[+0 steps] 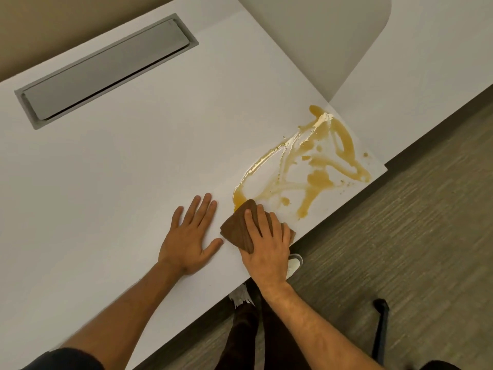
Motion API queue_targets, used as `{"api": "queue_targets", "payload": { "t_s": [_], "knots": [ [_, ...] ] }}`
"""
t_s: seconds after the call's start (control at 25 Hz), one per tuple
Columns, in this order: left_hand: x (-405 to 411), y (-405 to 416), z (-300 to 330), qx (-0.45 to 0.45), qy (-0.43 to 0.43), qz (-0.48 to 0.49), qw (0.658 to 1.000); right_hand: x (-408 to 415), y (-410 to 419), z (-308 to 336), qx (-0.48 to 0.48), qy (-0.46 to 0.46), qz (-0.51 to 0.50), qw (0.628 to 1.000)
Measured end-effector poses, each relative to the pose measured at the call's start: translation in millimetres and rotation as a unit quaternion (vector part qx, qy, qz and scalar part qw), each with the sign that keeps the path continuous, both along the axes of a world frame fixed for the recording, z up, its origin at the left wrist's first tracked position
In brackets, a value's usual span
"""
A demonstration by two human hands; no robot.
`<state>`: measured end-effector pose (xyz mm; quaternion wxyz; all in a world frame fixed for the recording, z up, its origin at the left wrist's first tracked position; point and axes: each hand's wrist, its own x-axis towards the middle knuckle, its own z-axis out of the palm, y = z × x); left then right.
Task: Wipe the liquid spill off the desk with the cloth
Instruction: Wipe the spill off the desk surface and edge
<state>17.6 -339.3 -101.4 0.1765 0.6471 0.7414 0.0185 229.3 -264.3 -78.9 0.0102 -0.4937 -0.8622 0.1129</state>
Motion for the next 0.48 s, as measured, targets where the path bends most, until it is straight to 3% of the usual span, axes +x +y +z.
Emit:
{"api": "queue_targets", "payload": {
  "t_s": [0.24, 0.48],
  "knots": [
    [2, -7, 1, -0.004, 0.005, -0.007, 1.0, 4, -13, 1, -0.004, 0.053, 0.078, 0.996],
    [4, -1, 7, -0.017, 0.001, -0.006, 1.0, -6, 13, 7, -0.044, 0.041, -0.101, 0.993]
  ]
}}
